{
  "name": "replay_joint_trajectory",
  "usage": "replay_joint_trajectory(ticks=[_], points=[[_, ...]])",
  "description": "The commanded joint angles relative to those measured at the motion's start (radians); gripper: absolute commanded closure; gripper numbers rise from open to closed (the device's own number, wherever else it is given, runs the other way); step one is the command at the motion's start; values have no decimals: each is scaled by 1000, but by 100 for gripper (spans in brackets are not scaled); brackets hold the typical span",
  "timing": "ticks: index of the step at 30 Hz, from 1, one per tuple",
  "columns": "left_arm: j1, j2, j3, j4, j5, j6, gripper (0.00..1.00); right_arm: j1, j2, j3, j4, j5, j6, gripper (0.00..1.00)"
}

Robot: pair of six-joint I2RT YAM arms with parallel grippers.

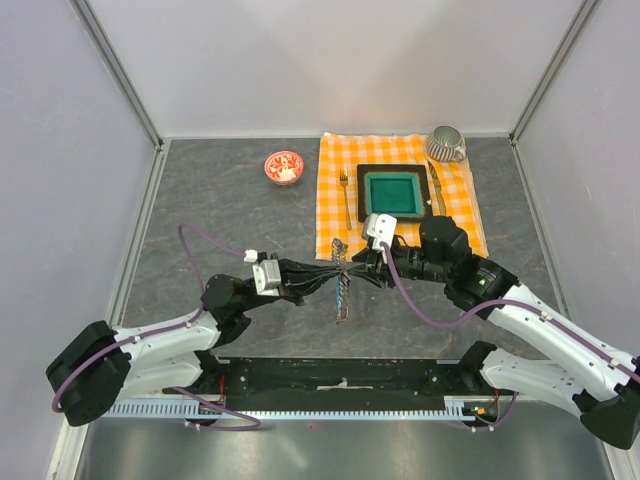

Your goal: Put the keys on the keyring

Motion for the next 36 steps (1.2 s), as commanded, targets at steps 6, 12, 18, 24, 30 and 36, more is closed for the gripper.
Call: replay_joint_trajectory(ticks=[6,12,18,24,30,36], points=[[3,-27,87,-48,-4,105,98,-16,-58,54,66,-47,21,59],[3,-44,133,-142,-1,141,98,-33,-95,44,72,-48,40,59],[3,-40,149,-165,16,133,98,-44,-100,20,126,-80,73,59],[3,-23,165,-165,35,127,98,-53,-79,-14,184,-122,110,60],[1,-24,176,-142,33,116,98,-65,-65,-60,198,-136,130,62],[1,-26,169,-101,15,96,98,-69,-66,-109,236,-159,172,62]])
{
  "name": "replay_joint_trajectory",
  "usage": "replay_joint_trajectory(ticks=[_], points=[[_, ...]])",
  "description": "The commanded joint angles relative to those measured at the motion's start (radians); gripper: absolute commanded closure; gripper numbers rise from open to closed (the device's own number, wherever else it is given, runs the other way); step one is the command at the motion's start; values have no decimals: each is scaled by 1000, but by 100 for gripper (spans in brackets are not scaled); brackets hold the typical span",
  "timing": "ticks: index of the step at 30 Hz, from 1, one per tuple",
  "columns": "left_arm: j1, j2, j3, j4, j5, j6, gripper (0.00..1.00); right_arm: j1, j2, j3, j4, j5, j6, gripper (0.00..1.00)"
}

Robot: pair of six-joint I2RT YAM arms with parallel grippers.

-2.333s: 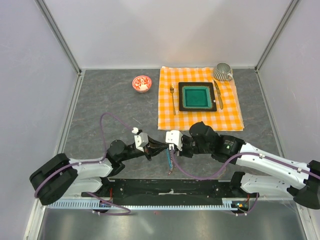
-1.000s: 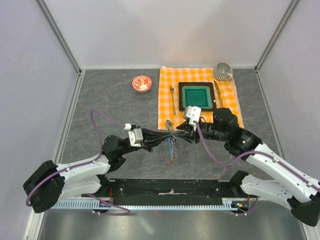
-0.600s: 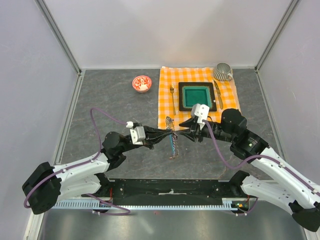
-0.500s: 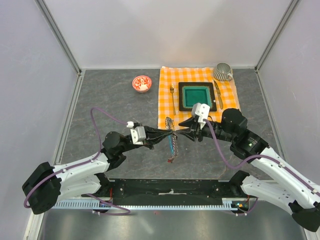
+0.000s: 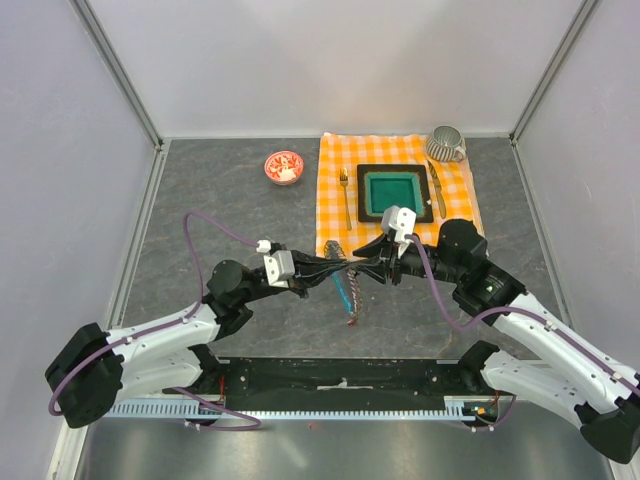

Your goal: Put the keys on the keyring

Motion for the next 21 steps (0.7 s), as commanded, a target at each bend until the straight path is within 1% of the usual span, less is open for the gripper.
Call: replay_joint_trajectory(ticks=[1,7,12,15,16,18,19,21], points=[[-4,-17,49,146,-12,6,98,1,4,-45,43,-36,40,62],[-3,-37,44,146,-25,7,98,-4,-11,-86,73,-31,58,62],[-3,-26,49,171,24,-8,98,-6,9,-103,119,-51,80,63],[-3,-19,43,189,50,-7,98,-6,16,-98,117,-56,77,63],[-3,-17,41,191,63,-32,98,-6,13,-98,117,-51,75,64],[-3,-17,40,191,83,-33,98,-7,9,-98,119,-51,72,67],[-3,-12,38,191,104,-34,98,-7,9,-97,119,-56,71,75],[-1,-8,32,199,127,-42,98,-10,22,-91,119,-79,71,82]])
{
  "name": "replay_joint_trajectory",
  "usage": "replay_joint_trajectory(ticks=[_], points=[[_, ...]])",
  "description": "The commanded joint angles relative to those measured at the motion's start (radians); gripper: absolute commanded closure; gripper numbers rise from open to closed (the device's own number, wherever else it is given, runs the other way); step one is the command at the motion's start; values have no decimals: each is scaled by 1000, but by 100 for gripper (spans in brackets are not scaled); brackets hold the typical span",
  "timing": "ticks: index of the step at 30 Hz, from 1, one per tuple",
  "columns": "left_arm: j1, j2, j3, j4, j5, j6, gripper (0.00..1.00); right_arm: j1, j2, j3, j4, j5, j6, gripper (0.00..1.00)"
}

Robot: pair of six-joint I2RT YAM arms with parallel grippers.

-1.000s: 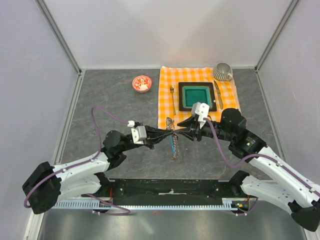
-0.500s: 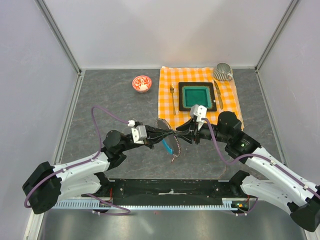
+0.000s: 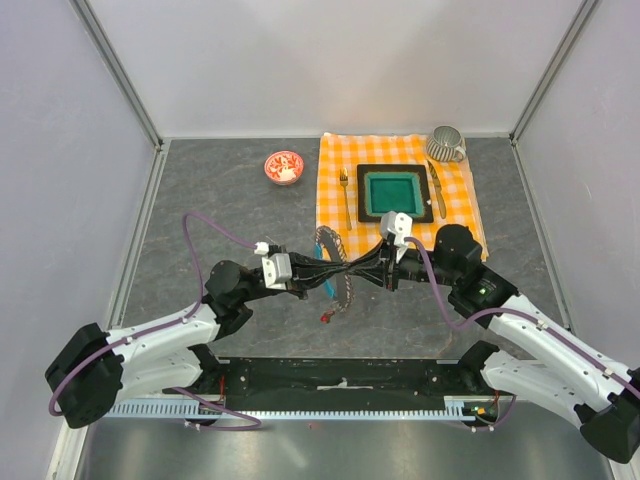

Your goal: Put the keys on the keyring

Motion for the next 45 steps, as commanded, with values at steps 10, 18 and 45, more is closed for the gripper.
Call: replay_joint_trajectory(ticks=[10,18,45], points=[[15,4,63,181,305,-75,98,-24,99,23,-2,-184,-34,94],[20,-42,45,27,207,23,98,-32,64,26,-20,-153,-54,100],[20,18,-85,303,24,-83,98,-33,-26,42,15,-136,-84,68]])
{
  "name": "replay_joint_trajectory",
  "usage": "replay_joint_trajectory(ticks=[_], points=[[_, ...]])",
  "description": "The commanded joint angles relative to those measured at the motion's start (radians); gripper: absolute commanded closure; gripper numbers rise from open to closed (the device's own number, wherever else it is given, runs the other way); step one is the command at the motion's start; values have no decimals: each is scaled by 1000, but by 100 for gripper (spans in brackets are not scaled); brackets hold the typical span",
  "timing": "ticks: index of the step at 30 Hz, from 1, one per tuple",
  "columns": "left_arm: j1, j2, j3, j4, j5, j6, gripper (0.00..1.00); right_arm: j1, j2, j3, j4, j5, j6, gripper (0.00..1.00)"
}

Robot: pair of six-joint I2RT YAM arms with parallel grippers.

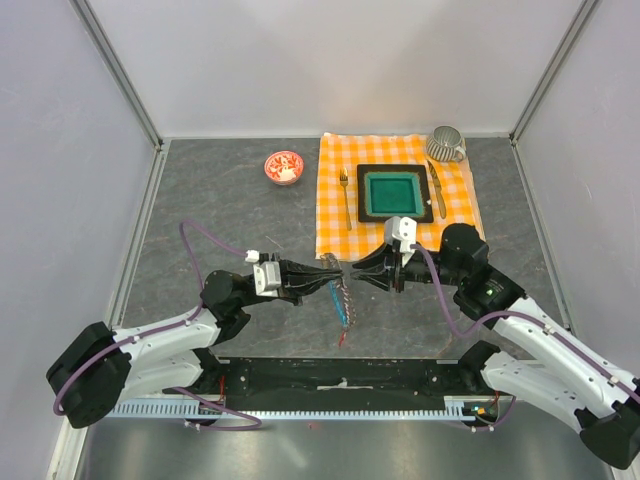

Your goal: Put the keys on the keyring

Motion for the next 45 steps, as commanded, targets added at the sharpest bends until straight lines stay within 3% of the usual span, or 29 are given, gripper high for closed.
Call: replay_joint_trajectory(ticks=[1,9,24,30,33,37,38,39,40,45], points=[[-5,4,9,127,-27,-30,98,-3,11,22,106,-54,5,69],[-6,15,13,147,-22,-43,98,-3,36,11,180,-141,50,69],[-6,15,18,166,-15,-59,98,-3,80,-21,213,-144,61,75],[-6,21,19,167,-9,-65,98,-3,76,-26,233,-144,70,85],[-6,24,19,169,-9,-66,98,-3,71,-24,233,-147,70,99],[-6,15,13,150,-9,-63,97,-5,68,-6,186,-134,42,100],[-6,-5,12,109,-15,-48,93,-3,69,14,162,-111,29,100],[-6,-20,19,68,-15,-37,79,-3,69,26,96,-97,10,100],[-6,-43,29,16,-16,-22,74,-3,72,38,65,-80,-5,100],[-5,-212,143,-571,-74,102,53,-3,85,144,-192,29,-117,100]])
